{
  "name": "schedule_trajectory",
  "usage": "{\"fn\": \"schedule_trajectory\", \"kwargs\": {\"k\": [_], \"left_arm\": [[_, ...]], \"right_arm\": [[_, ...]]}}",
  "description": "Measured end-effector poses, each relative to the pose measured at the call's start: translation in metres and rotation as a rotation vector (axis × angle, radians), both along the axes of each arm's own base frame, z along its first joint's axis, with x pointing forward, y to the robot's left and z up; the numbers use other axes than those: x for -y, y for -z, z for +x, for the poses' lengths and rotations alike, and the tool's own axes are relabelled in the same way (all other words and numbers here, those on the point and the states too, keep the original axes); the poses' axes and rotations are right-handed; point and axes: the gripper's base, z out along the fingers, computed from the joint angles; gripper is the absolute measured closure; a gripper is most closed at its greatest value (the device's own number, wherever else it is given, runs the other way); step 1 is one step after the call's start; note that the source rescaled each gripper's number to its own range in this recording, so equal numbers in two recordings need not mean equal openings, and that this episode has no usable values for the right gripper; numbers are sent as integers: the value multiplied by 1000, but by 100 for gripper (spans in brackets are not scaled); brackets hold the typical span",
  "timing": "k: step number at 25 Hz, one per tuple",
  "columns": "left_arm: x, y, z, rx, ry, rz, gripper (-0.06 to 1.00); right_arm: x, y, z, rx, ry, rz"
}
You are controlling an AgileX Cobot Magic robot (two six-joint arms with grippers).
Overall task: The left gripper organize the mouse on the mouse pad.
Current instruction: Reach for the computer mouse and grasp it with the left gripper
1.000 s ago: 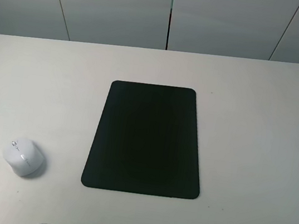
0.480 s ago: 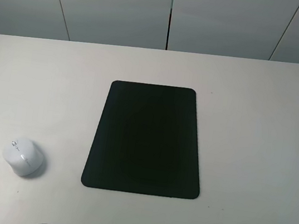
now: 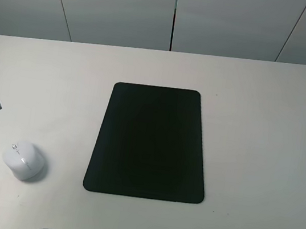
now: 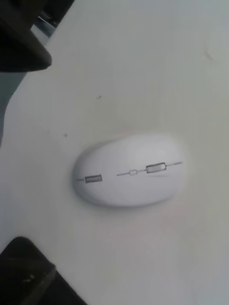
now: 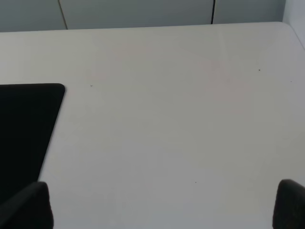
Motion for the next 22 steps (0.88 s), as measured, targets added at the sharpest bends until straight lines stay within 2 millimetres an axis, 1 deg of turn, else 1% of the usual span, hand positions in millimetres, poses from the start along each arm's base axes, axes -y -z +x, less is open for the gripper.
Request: {"fn": "schedule_trajectory", "kwargs": {"k": [4,7,11,13,18,22], "left_arm": [[-2,7,0,-22,-59,22,-6],[-4,21,-4,-25,-84,27,-6],[-5,43,-14,-38,-114,16,-6],[-5,50,-17,-26,-119,8,-6],[-4,60,-13,49,-119,-10,-6],[-3,71,-8,17,-110,-6,-6]], "right_arm": [[0,0,0,0,0,0],[0,0,0,0,0,0],[0,0,0,0,0,0],[0,0,0,0,0,0],[0,0,0,0,0,0],[0,0,0,0,0,0]]}}
